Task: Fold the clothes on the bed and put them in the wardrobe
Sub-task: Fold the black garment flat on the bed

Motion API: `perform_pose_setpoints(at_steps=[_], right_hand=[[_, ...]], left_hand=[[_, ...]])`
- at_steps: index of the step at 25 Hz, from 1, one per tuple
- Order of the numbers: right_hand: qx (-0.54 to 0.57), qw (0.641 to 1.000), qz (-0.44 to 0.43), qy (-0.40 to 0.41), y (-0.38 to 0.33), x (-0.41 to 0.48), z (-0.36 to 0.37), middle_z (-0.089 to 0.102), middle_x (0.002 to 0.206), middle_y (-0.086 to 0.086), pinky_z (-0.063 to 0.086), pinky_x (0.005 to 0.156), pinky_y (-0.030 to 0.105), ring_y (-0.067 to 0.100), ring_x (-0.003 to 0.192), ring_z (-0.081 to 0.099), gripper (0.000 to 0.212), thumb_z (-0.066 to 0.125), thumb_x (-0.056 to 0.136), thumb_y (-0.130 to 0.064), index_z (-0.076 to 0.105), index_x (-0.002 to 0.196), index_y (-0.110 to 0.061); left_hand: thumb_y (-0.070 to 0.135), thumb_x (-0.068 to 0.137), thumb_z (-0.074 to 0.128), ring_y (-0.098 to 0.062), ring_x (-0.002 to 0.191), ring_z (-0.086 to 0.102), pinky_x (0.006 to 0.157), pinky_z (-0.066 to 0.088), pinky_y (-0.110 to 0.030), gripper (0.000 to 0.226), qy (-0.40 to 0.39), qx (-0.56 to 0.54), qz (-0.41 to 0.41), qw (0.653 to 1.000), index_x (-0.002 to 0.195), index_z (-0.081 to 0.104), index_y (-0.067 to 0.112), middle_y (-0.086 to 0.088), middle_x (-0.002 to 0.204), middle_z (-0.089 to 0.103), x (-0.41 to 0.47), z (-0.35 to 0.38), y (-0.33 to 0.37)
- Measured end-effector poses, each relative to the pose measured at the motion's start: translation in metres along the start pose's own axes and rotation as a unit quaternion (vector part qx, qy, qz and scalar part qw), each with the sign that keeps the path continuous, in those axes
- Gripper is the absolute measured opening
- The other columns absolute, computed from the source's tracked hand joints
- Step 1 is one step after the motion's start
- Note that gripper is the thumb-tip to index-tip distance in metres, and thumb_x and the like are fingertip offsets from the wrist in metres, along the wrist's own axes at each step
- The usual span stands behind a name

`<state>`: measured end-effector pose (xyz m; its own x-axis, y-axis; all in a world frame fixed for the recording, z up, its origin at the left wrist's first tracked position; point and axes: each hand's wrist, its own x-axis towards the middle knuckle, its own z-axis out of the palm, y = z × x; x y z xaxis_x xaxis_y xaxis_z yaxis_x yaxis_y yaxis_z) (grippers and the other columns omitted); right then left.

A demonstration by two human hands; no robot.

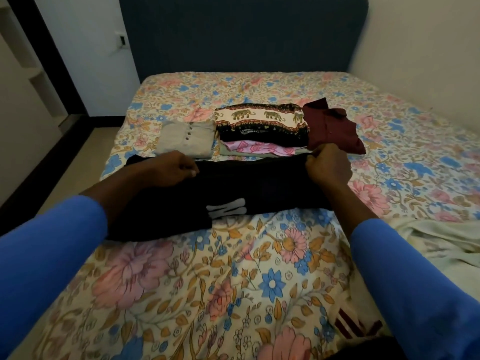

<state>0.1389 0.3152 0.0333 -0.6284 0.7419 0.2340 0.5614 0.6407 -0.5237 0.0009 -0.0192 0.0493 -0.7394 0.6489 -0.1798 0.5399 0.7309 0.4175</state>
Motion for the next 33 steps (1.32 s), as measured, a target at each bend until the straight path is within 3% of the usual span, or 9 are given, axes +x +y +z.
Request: perform_pose_setpoints(at_steps=[3, 8, 11, 14, 17, 22, 25, 28, 33], right_hand=[[0.015, 0.997, 0.011, -0.074, 0.014, 0.0, 0.034, 0.066, 0.126, 0.017, 0.046, 0.084, 0.039, 0.039, 0.115, 0.062, 0.042, 0.061, 0.097, -0.032, 0.06, 0.134, -0.013], [-0.093, 0.988, -0.114, -0.054, 0.02, -0.044, 0.074, 0.046, 0.144, 0.016, 0.038, 0.107, 0.053, 0.037, 0.133, 0.044, 0.056, 0.059, 0.099, -0.043, 0.046, 0.146, -0.017], [0.016, 0.961, -0.249, -0.119, -0.006, -0.077, 0.084, 0.044, 0.151, 0.008, 0.032, 0.115, 0.05, 0.025, 0.143, 0.039, 0.056, 0.052, 0.101, -0.053, 0.05, 0.147, -0.022], [0.051, 0.931, -0.312, -0.18, -0.03, -0.106, 0.098, 0.046, 0.151, 0.002, 0.033, 0.117, 0.048, 0.017, 0.142, 0.04, 0.053, 0.044, 0.103, -0.058, 0.053, 0.144, -0.025], [0.129, 0.93, -0.289, -0.186, -0.073, -0.13, 0.104, 0.062, 0.126, -0.002, 0.049, 0.1, 0.04, 0.012, 0.116, 0.057, 0.04, 0.048, 0.105, -0.049, 0.061, 0.134, -0.025], [0.131, 0.923, -0.159, -0.324, -0.157, -0.116, 0.127, 0.072, 0.114, -0.001, 0.06, 0.089, 0.045, 0.018, 0.101, 0.07, 0.066, 0.056, 0.085, -0.074, 0.062, 0.13, -0.027], [0.132, 0.936, -0.122, -0.302, -0.174, -0.118, 0.146, 0.071, 0.099, -0.006, 0.059, 0.087, 0.04, 0.013, 0.094, 0.068, 0.009, 0.07, 0.095, -0.038, 0.071, 0.098, -0.03], [0.309, 0.931, -0.003, -0.194, -0.172, -0.124, 0.162, 0.072, 0.096, -0.003, 0.057, 0.089, 0.037, 0.016, 0.097, 0.069, 0.007, 0.064, 0.1, -0.03, 0.069, 0.095, -0.029], [0.261, 0.928, -0.013, -0.266, -0.173, -0.125, 0.165, 0.065, 0.115, -0.006, 0.055, 0.101, 0.043, 0.016, 0.109, 0.063, 0.037, 0.072, 0.093, -0.045, 0.065, 0.122, -0.023]], left_hand=[[0.033, 0.104, 0.058, -0.017, 0.103, 0.064, 0.084, 0.05, -0.031, 0.025, 0.017, -0.034, -0.059, 0.998, 0.118, 0.073, 0.019, -0.005, 0.118, 0.071, 0.04, 0.021, -0.022], [0.061, 0.096, 0.05, -0.019, 0.114, 0.057, 0.1, 0.045, -0.05, 0.043, 0.288, 0.074, 0.042, 0.954, 0.119, 0.065, 0.027, 0.001, 0.121, 0.062, -0.013, 0.073, -0.024], [0.072, 0.088, 0.054, -0.018, 0.128, 0.05, 0.109, 0.036, -0.049, 0.061, 0.228, 0.179, 0.143, 0.946, 0.13, 0.062, 0.03, 0.004, 0.136, 0.056, -0.08, 0.092, -0.036], [0.08, 0.09, 0.042, -0.019, 0.129, 0.053, 0.108, 0.041, -0.05, 0.069, 0.223, 0.112, 0.033, 0.968, 0.138, 0.057, 0.033, 0.004, 0.141, 0.056, -0.101, 0.085, -0.066], [0.066, 0.1, 0.044, -0.021, 0.113, 0.063, 0.096, 0.051, -0.042, 0.054, 0.195, -0.079, -0.124, 0.97, 0.134, 0.06, 0.028, 0.002, 0.124, 0.067, -0.086, 0.065, -0.089], [0.048, 0.094, 0.069, -0.017, 0.089, 0.068, 0.073, 0.05, -0.031, 0.022, 0.119, -0.049, -0.104, 0.986, 0.098, 0.074, 0.027, 0.003, 0.093, 0.072, -0.069, 0.052, -0.111], [0.041, 0.097, 0.068, -0.013, 0.087, 0.065, 0.07, 0.044, -0.028, 0.017, 0.221, -0.157, -0.103, 0.957, 0.096, 0.074, 0.025, 0.006, 0.091, 0.071, -0.064, 0.043, -0.115], [0.043, 0.101, 0.06, -0.015, 0.093, 0.064, 0.076, 0.044, -0.029, 0.025, 0.332, -0.279, -0.136, 0.891, 0.104, 0.072, 0.022, 0.005, 0.097, 0.069, -0.061, 0.036, -0.117], [0.068, 0.083, 0.07, -0.017, 0.101, 0.064, 0.092, 0.055, -0.04, 0.054, 0.126, -0.234, -0.181, 0.947, 0.114, 0.067, 0.023, 0.003, 0.108, 0.067, -0.062, 0.03, -0.135]])
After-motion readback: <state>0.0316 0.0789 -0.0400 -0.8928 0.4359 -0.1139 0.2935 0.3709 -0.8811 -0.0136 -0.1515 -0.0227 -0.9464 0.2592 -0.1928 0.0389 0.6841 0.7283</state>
